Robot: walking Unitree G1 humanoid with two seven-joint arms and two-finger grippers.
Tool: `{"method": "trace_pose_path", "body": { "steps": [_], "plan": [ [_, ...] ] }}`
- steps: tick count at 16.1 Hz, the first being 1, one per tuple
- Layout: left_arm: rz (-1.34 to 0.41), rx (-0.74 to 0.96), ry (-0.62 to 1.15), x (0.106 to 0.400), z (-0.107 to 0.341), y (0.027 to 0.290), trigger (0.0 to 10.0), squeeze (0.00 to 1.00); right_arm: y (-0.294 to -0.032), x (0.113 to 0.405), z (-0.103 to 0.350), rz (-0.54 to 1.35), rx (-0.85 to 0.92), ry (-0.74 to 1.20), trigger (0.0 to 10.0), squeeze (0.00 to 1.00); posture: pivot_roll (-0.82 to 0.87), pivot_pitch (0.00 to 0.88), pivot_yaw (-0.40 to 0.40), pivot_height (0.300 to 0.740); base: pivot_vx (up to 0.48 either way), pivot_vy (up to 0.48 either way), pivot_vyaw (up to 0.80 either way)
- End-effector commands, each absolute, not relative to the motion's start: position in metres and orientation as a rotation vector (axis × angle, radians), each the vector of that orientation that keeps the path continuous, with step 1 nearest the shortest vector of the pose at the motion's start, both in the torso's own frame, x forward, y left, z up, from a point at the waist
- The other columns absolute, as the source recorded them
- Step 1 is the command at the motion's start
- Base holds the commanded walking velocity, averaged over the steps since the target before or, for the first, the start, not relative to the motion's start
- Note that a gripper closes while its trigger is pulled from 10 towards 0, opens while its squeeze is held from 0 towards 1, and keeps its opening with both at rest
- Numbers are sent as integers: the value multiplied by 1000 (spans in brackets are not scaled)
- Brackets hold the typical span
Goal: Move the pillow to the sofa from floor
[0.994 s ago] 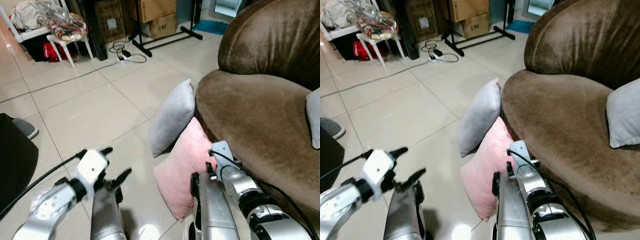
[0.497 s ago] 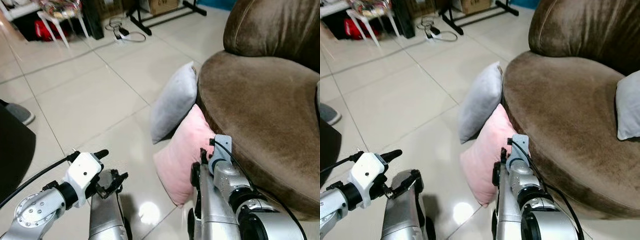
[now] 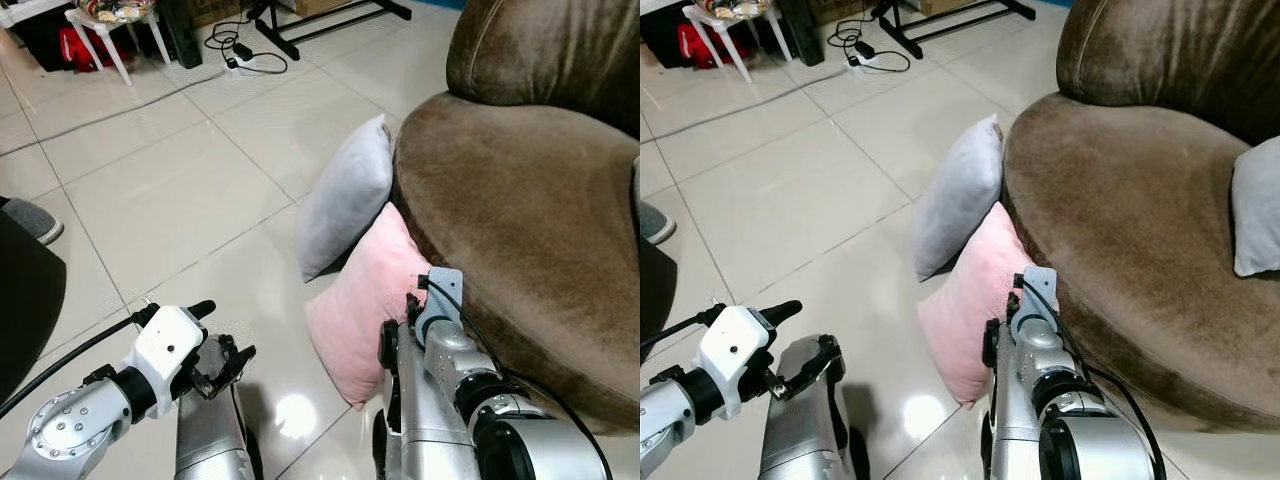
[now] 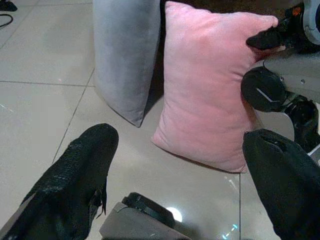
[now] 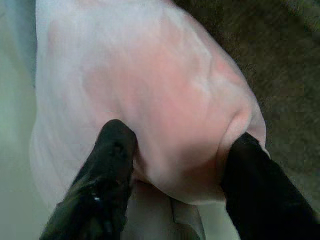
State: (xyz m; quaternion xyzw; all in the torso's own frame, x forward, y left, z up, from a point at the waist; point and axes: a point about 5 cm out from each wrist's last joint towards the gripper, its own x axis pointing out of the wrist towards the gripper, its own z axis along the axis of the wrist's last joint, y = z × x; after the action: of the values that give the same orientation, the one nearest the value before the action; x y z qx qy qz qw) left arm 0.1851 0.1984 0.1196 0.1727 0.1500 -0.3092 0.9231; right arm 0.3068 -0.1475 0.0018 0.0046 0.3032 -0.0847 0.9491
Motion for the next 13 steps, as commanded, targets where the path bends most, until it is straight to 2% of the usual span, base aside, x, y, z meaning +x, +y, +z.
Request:
{"method": "trace_pose_path", "body": {
  "steps": [1,13],
  "plan": [
    [-633,363,322,183,120,201,10000,718,-143,304,-2,-167,-8,642,0,0,79,172,34,464,0,0,0],
    [-650,347,330,184,122,199,10000,718,-140,304,-2,-184,-17,645,0,0,84,175,36,464,0,0,0]
  ]
}}
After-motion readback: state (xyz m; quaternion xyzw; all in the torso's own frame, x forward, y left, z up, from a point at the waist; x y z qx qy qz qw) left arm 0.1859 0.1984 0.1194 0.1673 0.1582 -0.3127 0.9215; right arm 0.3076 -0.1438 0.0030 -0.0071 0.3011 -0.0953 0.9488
